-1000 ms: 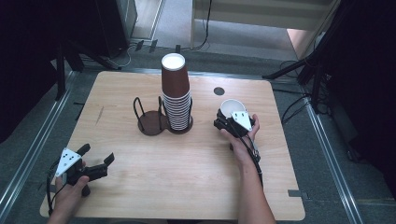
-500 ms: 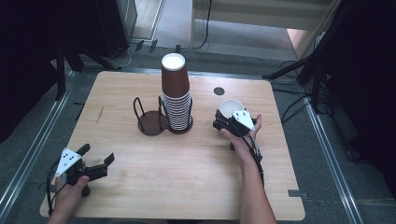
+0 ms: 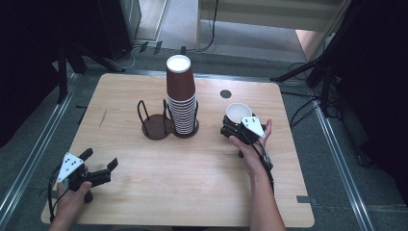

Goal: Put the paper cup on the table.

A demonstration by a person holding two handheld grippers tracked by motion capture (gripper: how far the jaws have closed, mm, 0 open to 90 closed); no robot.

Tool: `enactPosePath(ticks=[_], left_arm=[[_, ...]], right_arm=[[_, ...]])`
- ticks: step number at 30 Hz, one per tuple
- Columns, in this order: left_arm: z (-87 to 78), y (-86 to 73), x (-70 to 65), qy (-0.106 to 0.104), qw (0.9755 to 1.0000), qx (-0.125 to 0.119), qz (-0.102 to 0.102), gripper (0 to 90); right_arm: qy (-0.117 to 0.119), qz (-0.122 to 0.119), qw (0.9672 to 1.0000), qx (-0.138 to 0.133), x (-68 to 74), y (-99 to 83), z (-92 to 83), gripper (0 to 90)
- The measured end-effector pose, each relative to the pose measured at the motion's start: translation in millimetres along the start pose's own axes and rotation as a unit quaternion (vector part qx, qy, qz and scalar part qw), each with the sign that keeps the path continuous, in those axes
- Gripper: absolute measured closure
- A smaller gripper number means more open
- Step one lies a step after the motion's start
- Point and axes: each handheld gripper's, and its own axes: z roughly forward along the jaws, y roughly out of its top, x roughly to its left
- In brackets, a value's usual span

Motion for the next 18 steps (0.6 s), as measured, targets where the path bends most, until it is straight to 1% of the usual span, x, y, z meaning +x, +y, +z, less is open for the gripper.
enactPosePath(ticks=[5,7,11,17,18], left_arm=[[0.1,0.0,0.1,0.0,1.0,0.0,0.0,0.0],[0.1,0.0,0.0,0.0,1.0,0.001,0.001,0.0],[0.0,0.0,0.0,0.0,1.0,0.001,0.001,0.0],[-0.1,0.0,-0.2,0.002,1.0,0.001,0.002,0.0],[0.0,0.0,-0.3,0.001,1.0,0.0,0.002,0.0]], right_arm=[[0.002,-0.002,1.0,-0.007,-1.7,4.3,-8.3,0.0],[0.004,0.004,0.9999,-0.009,-1.9,6.4,-11.9,0.0],[0.009,0.009,0.9998,-0.017,-2.7,9.8,-18.6,0.0],[0.013,0.007,0.9996,-0.023,-4.0,10.8,-29.5,0.0],[0.016,0.01,0.9995,-0.024,-4.4,10.6,-31.3,0.0]])
